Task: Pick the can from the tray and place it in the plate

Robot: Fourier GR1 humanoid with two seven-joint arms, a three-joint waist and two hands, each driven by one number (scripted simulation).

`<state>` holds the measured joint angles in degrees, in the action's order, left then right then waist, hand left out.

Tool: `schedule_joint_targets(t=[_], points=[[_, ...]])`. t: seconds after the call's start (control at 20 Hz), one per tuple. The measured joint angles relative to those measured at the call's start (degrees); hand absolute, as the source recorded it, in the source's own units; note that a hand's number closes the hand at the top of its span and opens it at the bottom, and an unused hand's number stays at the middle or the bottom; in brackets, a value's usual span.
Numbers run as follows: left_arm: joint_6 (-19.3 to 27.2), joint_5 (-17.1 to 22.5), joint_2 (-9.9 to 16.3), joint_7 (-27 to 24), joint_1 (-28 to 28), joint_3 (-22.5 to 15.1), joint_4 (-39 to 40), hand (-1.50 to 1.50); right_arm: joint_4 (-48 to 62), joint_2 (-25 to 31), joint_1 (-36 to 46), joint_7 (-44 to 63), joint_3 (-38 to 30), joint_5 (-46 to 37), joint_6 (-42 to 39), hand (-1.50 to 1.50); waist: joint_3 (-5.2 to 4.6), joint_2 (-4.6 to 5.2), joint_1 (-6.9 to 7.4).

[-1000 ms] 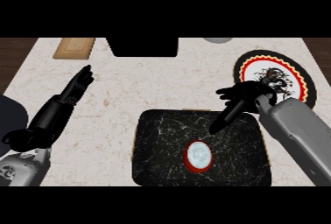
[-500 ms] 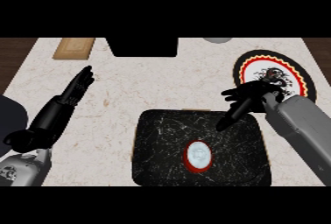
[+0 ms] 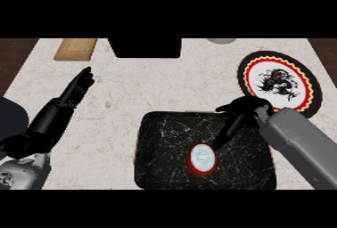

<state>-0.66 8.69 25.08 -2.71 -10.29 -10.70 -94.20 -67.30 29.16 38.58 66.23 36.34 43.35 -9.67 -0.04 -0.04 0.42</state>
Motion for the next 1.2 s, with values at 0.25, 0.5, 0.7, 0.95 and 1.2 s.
schedule_joint_targets(t=[0.25, 0.5, 0.7, 0.95, 1.2], points=[[-1.41, -0.12, -0.02, -1.10, 0.74, 0.97, 0.71, 0.00, -1.18, -0.20, -1.54, -0.26, 2.43, 1.52, -0.25, -1.50, -0.01, -0.03, -0.14], [-1.77, -0.94, -0.82, -1.14, 1.14, 1.15, 0.73, 0.00, -4.20, -1.33, -3.00, -0.24, 4.44, 2.12, 1.18, -1.50, -0.23, -0.38, -0.36], [-1.21, -1.73, -1.64, 0.24, 0.29, 1.25, 0.23, 0.00, -5.94, -2.06, -3.72, -0.38, 6.15, 2.44, 2.17, -1.50, -0.42, -0.57, -0.43], [-1.91, -1.87, -1.97, 0.67, 0.27, 1.52, 0.17, 0.00, -6.95, -2.80, -3.90, -0.37, 8.60, 2.51, 3.22, -1.50, -0.68, -0.77, -0.34], [-2.75, -1.79, -1.94, 0.55, 0.40, 2.53, 0.40, 0.00, -8.02, -3.16, -4.54, -1.48, 10.60, 1.02, 3.86, 1.50, -0.74, -0.95, -0.25]])
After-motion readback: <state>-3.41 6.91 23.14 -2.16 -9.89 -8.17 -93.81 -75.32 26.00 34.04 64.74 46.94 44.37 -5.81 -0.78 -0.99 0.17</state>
